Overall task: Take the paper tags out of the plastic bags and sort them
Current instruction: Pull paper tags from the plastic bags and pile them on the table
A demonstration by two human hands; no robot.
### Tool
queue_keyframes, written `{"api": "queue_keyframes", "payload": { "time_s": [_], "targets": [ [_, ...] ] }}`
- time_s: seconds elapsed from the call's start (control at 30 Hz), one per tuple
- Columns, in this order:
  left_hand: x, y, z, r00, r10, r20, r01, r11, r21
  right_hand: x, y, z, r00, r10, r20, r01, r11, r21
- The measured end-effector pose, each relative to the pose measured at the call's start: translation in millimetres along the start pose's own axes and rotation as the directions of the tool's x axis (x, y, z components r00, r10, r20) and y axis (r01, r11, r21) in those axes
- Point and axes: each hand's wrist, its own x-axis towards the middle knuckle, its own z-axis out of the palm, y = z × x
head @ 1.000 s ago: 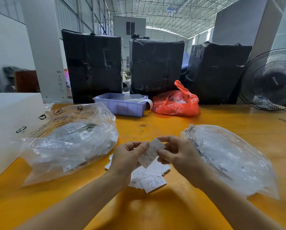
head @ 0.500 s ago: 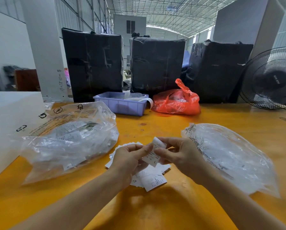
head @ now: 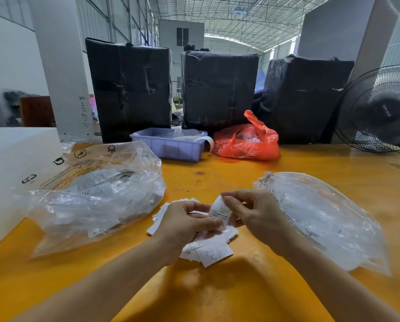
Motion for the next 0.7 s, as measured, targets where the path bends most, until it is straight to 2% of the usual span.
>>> {"api": "queue_keyframes", "payload": {
  "time_s": [0.13,0.3,0.4,0.53,0.7],
  "targets": [
    [0.4,-3.1,2.5,1.000,0.022,-0.018,-0.022,1.000,0.000,1.4,0.5,-1.3,0.997,0.001,-0.077,0.003,0.998,0.060],
    [0.0,-2.7,3.5,0.994,0.067,-0.081,-0.067,0.998,0.002,-0.3,-0.3,1.3,1.000,-0.011,-0.003,0.010,0.996,-0.085],
    [-0.1,-3.6,1.7,0.986,0.099,-0.133,-0.097,0.995,0.023,-2.1,-2.7,2.1,0.995,-0.010,0.095,0.019,0.995,-0.097],
    [-1.0,-3.9,1.4,0.979,0.124,-0.164,-0.116,0.992,0.056,-4.1,-4.7,2.9,0.985,0.034,0.172,-0.048,0.995,0.082],
    [0.0,3.4,4.1,0.992,0.020,-0.123,-0.027,0.998,-0.050,-1.3,-0.1,-1.3,0.994,0.092,0.067,-0.103,0.977,0.186]
  ]
}}
